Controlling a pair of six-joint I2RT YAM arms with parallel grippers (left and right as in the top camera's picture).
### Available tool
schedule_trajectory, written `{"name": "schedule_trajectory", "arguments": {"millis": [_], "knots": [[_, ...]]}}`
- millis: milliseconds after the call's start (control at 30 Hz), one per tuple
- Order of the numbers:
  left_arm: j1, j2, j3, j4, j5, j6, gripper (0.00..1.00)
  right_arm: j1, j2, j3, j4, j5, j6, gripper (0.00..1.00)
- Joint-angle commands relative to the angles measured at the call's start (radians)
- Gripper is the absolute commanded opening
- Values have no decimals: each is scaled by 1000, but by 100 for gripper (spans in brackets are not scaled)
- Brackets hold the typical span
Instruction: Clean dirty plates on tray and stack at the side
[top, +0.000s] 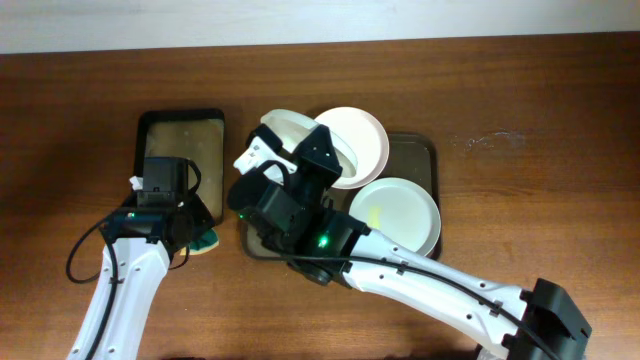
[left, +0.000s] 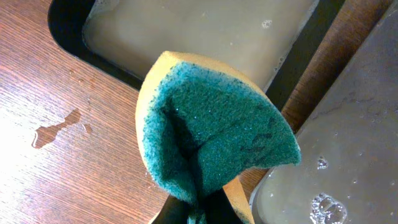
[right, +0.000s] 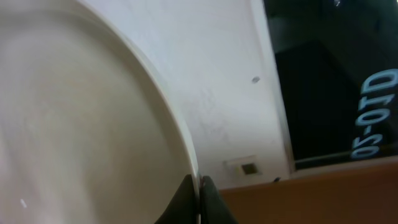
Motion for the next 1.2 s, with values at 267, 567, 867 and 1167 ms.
{"name": "schedule_trajectory", "arguments": {"millis": [267,567,867,1167], "knots": [[6,-14,18,-1,3,20,0,-224,-14,20,-383,-809,742,4],[6,-14,18,-5,3,20,0,-706,-28,19,-516,-1167,789,4],[6,-14,18,-5,3,20,0,-1225,41,18,-552,-1389,789,4],[6,-14,18,-3,3,20,0,-1471,230,18,-514,-1376,789,4]]}}
